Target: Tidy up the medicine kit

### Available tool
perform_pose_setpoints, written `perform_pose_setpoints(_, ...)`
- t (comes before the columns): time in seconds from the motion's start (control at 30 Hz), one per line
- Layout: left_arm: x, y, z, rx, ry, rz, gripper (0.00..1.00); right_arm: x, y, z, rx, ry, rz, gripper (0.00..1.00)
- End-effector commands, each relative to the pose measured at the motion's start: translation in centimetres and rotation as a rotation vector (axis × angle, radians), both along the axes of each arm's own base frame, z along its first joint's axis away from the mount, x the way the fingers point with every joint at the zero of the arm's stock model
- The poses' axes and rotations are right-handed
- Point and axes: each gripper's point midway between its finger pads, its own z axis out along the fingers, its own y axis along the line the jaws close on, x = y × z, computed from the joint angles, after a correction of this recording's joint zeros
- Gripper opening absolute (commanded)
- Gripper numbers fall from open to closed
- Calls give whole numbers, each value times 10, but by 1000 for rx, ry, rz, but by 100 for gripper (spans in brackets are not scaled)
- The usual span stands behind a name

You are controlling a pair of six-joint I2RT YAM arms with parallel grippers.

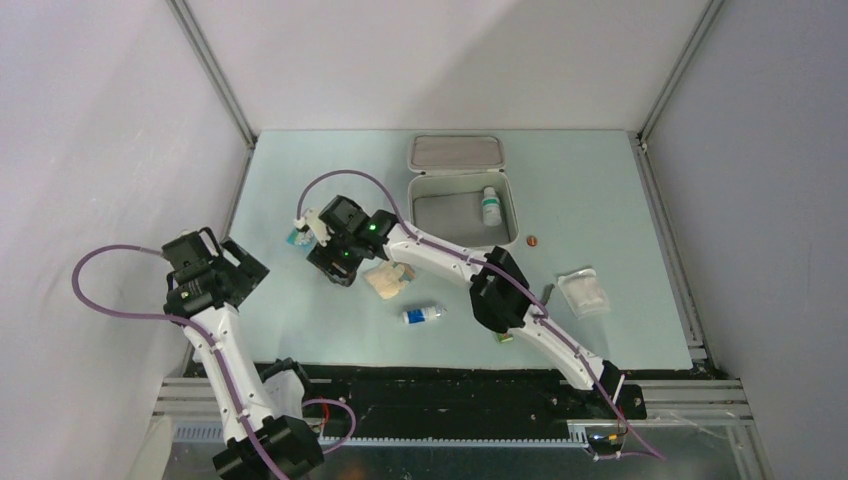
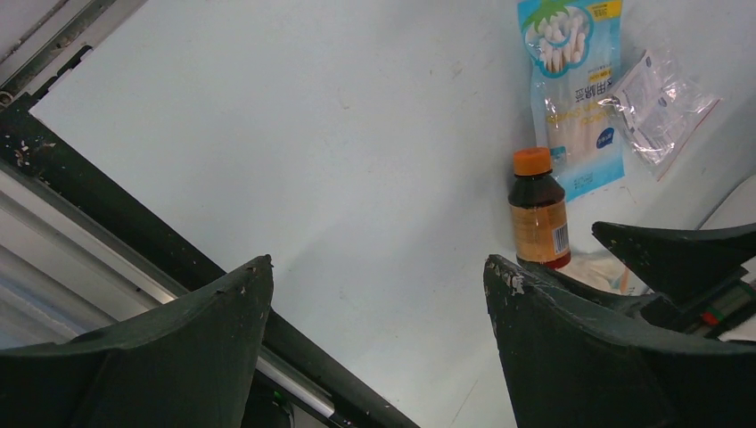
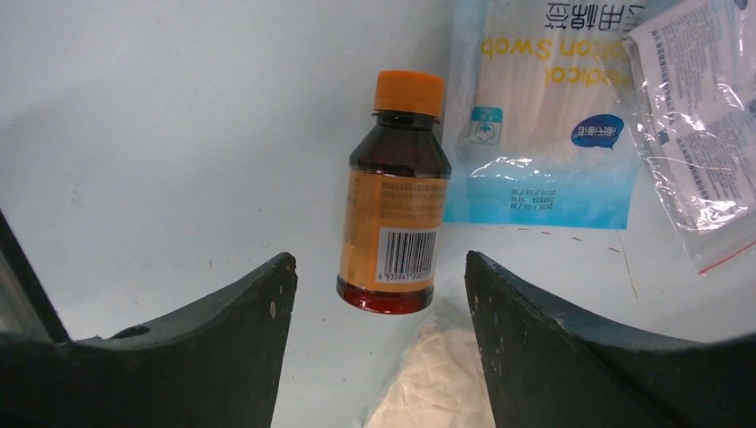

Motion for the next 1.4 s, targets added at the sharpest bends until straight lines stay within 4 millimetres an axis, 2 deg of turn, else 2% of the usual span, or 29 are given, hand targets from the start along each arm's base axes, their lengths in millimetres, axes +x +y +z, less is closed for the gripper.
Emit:
perform_pose_setpoints(0.0,2,-2,7,14,-23,-31,92,8,6,-15,-6,-34,-5,72)
perform_pose_setpoints(0.33,2,-1,8,20,-21,-28,92,7,7,-35,-27,-14,-22,64)
perform_pose_setpoints(0.4,2,-1,8,20,-23,-29,92,9,7,-36,-30,-20,-26,59)
perform_pose_setpoints(0.43,2,-1,8,20,-23,-30,92,10,7,-34,-27,-23,-29,52)
perform_pose_setpoints(0.53,2,-2,9,19,-26,-33,92,14,10,-26,-10,-32,-31,44)
perform_pose_setpoints(0.67,3,-3,8,10,-26,-38,92,19,11,2,29,-42,-34,34)
perform_pose_setpoints(0.73,4,-3,6,4,-20,-39,92,22,8,41,82,-59,-40,31)
perform_pose_setpoints(0.77,6,-3,6,-2,-25,-42,92,23,6,48,93,-54,-49,30)
perform_pose_setpoints(0.8,8,-4,4,-10,-26,-46,92,25,4,66,119,-57,-58,29)
perform_pose_setpoints(0.83,12,-6,6,-23,-48,-58,92,29,1,75,138,-43,-88,29)
perform_pose_setpoints(0.87,14,-9,1,-41,-51,-65,92,30,-2,95,170,-45,-101,28)
perform_pose_setpoints(0.9,19,-12,1,-62,-77,-76,92,35,-7,104,189,-33,-129,27)
perform_pose_setpoints(0.93,20,-15,-6,-83,-76,-79,92,40,-12,123,218,-44,-142,26)
perform_pose_setpoints(0.97,25,-18,-8,-102,-98,-89,92,42,-16,131,233,-38,-160,26)
perform_pose_setpoints(1.0,28,-19,-10,-113,-105,-94,91,49,-24,147,260,-33,-195,26)
perform_pose_setpoints(1.1,41,-26,-10,-133,-127,-158,85,70,-51,173,292,-36,-284,25)
perform_pose_setpoints(1.13,45,-27,-9,-119,-126,-186,84,81,-67,183,302,-37,-326,25)
perform_pose_setpoints(1.17,53,-32,-8,-107,-108,-234,84,83,-78,193,311,-43,-343,24)
perform_pose_setpoints(1.2,57,-32,-8,-76,-96,-262,84,96,-93,197,311,-50,-381,24)
perform_pose_setpoints(1.23,68,-43,-5,-68,-84,-328,84,98,-105,203,311,-56,-401,24)
perform_pose_setpoints(1.27,75,-46,-3,-48,-83,-365,85,111,-122,205,302,-71,-447,24)
perform_pose_setpoints(1.33,95,-63,3,-52,-79,-454,85,129,-157,203,267,-94,-548,25)
perform_pose_setpoints(1.37,107,-74,7,-59,-73,-503,85,142,-183,195,224,-118,-631,25)
